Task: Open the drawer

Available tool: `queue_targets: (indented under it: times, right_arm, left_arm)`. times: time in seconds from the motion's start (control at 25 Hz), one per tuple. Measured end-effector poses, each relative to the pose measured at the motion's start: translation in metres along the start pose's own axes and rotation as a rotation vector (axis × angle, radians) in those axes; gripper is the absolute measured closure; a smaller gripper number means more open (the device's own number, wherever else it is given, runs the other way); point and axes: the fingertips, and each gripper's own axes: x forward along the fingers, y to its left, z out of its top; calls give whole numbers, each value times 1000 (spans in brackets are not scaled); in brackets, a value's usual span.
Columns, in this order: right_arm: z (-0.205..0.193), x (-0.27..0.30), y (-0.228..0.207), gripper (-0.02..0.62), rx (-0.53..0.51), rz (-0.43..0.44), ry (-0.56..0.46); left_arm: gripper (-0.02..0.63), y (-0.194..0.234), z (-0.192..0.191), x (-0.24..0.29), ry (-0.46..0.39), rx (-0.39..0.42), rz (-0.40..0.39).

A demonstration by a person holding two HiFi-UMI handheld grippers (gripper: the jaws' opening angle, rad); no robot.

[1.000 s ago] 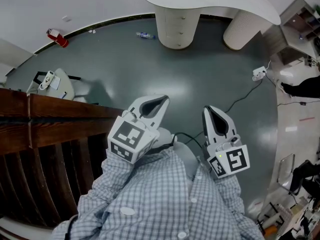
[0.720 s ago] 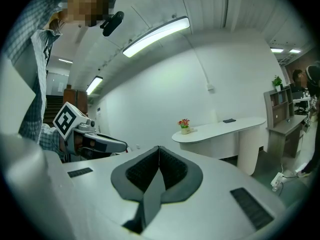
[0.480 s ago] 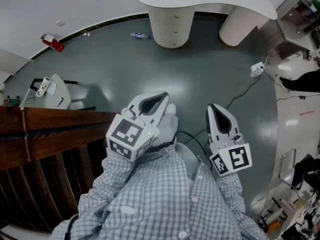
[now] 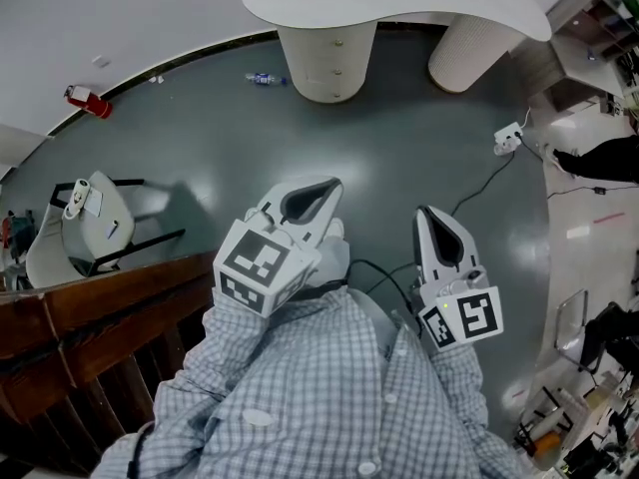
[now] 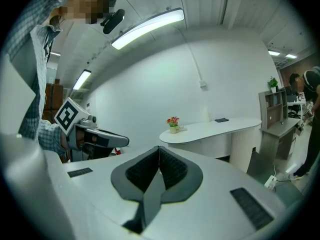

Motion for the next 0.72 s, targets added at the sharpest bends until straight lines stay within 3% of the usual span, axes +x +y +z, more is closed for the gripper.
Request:
queue_targets:
  times: [0.32, 0.72]
  right_arm:
    - [22, 51, -31, 586, 5, -23, -10]
    - [39, 109, -52, 586, -2, -4, -23]
  left_arm:
    - [603, 41, 35, 43, -11, 24, -34]
    - [603, 94, 55, 68, -20, 23, -9]
